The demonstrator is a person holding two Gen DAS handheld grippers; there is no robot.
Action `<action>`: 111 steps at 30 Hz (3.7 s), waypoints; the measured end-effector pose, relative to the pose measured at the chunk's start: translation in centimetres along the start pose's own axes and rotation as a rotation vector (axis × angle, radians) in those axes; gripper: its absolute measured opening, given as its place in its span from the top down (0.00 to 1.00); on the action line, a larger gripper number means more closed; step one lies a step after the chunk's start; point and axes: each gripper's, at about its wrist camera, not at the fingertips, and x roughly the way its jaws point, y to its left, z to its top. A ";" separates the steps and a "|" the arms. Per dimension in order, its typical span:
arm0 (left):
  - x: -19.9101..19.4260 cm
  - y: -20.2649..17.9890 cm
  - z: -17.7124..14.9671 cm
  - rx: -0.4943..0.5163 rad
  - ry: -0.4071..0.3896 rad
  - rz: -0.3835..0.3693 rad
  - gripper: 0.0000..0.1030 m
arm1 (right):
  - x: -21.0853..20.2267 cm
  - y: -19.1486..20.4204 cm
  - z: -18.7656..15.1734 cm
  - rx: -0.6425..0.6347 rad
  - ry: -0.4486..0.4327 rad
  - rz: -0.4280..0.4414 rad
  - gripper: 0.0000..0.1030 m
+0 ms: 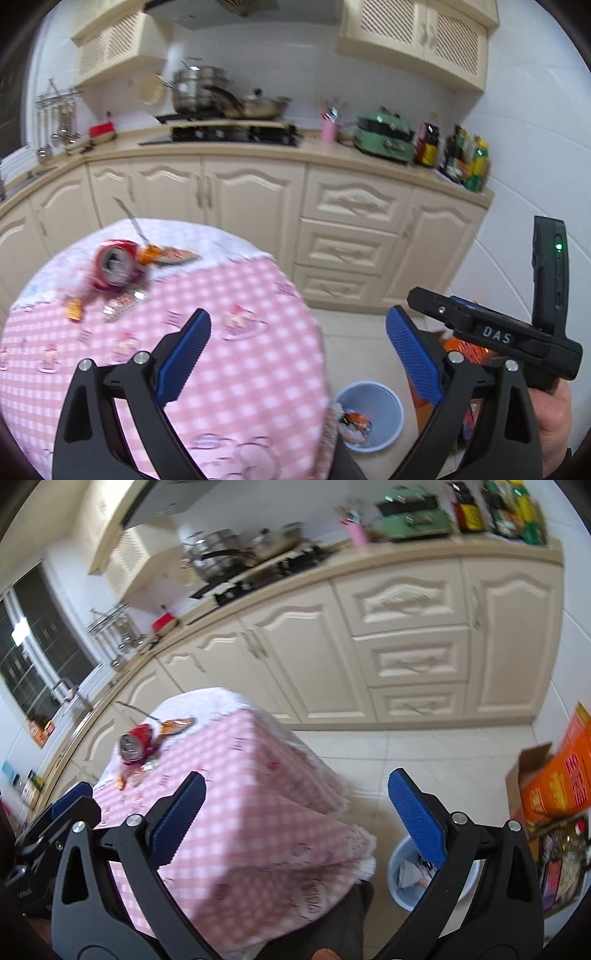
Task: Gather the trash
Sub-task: 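Move both tools back above the table, then grasp the clear plastic bag with the left gripper while the right grasps the red can, then carry the plastic bag and red can over the blue bin and release both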
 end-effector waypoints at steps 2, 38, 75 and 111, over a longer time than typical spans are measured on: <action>-1.3 1.4 0.5 -0.014 -0.029 0.027 0.09 | -0.1 2.0 0.4 -0.034 -0.010 0.021 0.06; -1.0 27.6 0.3 -0.222 -0.048 0.378 0.06 | 15.8 26.5 0.6 -0.328 0.174 0.174 0.06; -0.2 30.3 -0.7 -0.332 -0.056 0.222 0.42 | 15.6 24.0 -1.3 -0.188 0.231 0.283 0.51; -7.3 16.8 -6.5 -0.228 -0.065 0.141 0.42 | 6.1 19.1 -4.6 -0.313 0.124 0.245 0.61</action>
